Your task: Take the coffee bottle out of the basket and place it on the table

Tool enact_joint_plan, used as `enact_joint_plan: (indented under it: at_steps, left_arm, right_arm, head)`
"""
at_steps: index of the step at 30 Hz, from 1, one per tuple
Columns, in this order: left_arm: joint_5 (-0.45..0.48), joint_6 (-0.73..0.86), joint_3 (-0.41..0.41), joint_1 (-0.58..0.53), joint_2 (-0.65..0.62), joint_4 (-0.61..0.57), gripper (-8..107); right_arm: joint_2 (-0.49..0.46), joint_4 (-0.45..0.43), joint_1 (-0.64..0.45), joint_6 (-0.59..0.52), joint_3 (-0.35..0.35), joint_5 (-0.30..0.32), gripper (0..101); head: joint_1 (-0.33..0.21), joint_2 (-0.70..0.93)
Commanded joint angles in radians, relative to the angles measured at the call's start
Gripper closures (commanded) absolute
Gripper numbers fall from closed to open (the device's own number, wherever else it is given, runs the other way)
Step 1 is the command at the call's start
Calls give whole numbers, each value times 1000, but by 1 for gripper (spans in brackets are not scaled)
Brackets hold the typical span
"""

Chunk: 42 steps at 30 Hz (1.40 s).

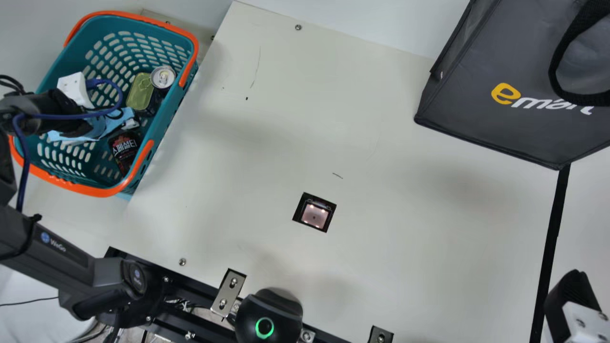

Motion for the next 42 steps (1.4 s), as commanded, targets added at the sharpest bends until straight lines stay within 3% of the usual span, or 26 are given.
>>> enact_joint_plan:
  at_steps: [1, 41, 42]
  left_arm:
    - [-4, 1, -1, 0, 5, 2, 9]
    - [-112, -17, -40, -16, 156, -30, 9]
    - [-114, -21, -43, -18, 159, -30, 16]
  right_arm:
    - [0, 0, 0, 0, 0, 0, 11]
    - [0, 0, 0, 0, 0, 0, 11]
    - [0, 0, 0, 0, 0, 0, 11]
  head:
    - [-26, 4]
    - [-26, 4]
    - [-26, 4]
